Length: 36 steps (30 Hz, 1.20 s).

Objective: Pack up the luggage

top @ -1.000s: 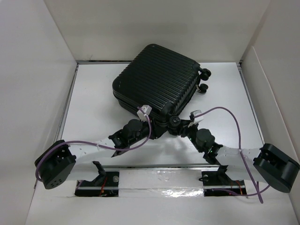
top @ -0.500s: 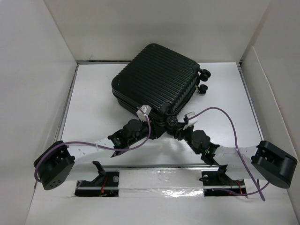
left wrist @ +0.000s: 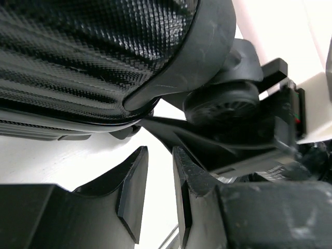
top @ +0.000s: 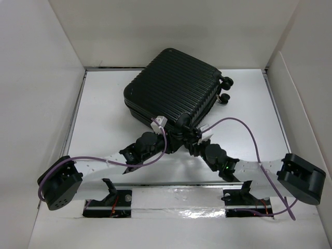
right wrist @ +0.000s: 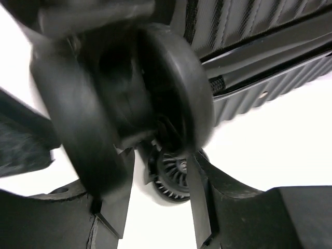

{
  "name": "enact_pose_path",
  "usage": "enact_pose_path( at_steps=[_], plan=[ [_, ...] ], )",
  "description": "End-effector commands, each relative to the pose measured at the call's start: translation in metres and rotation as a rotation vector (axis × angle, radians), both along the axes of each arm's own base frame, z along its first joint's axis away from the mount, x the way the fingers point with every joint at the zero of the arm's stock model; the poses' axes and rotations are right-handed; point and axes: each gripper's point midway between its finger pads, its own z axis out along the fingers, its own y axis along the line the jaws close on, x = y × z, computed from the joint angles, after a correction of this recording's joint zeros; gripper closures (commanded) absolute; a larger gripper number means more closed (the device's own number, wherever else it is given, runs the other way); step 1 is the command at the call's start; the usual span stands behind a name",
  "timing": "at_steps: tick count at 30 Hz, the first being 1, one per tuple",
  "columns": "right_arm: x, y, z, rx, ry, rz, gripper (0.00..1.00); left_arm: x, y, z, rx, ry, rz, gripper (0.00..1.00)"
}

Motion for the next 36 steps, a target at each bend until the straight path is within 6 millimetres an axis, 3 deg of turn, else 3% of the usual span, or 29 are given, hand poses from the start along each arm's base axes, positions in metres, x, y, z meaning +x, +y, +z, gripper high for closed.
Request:
enact_pose_path(
  at_steps=[1,4,12,15,19,21,23,25,28,32,36],
  plan=[
    [0.025,0.007,0.044,0.046,-0.119,-0.098,0.51,0.009,-0.007,0.036,-0.054,-0.077,0.007,0.77],
    [0.035,0.000,0.042,0.013,-0.150,-0.171,0.53,0.010,-0.006,0.036,-0.049,-0.080,0.012,0.77],
    [0.036,-0.002,0.061,0.140,-0.242,-0.197,0.59,0.010,-0.001,0.035,-0.042,-0.076,0.031,0.77],
    [0.039,0.000,0.068,0.127,-0.270,-0.199,0.69,0.011,-0.001,0.034,-0.040,-0.074,0.035,0.77],
    [0.041,0.001,0.073,0.132,-0.295,-0.206,0.93,0.012,-0.003,0.042,-0.059,-0.086,0.031,0.77],
    [0.040,-0.001,0.074,0.145,-0.296,-0.210,1.00,0.013,-0.005,0.048,-0.066,-0.096,0.031,0.77],
    [0.037,-0.002,0.072,0.159,-0.285,-0.199,1.00,0.016,-0.008,0.058,-0.071,-0.117,0.032,0.77],
    [0.027,0.005,0.067,0.163,-0.263,-0.149,1.00,0.022,-0.011,0.065,-0.059,-0.146,0.035,0.77],
    [0.005,0.023,0.060,0.215,-0.191,-0.051,1.00,0.035,-0.025,0.097,-0.085,-0.207,0.038,0.77],
    [-0.022,0.034,0.041,0.185,-0.107,0.031,1.00,0.043,-0.041,0.110,-0.100,-0.226,0.018,0.77],
    [-0.050,0.044,0.029,0.174,-0.036,0.116,1.00,0.055,-0.057,0.103,-0.089,-0.200,-0.008,0.76]
  ],
)
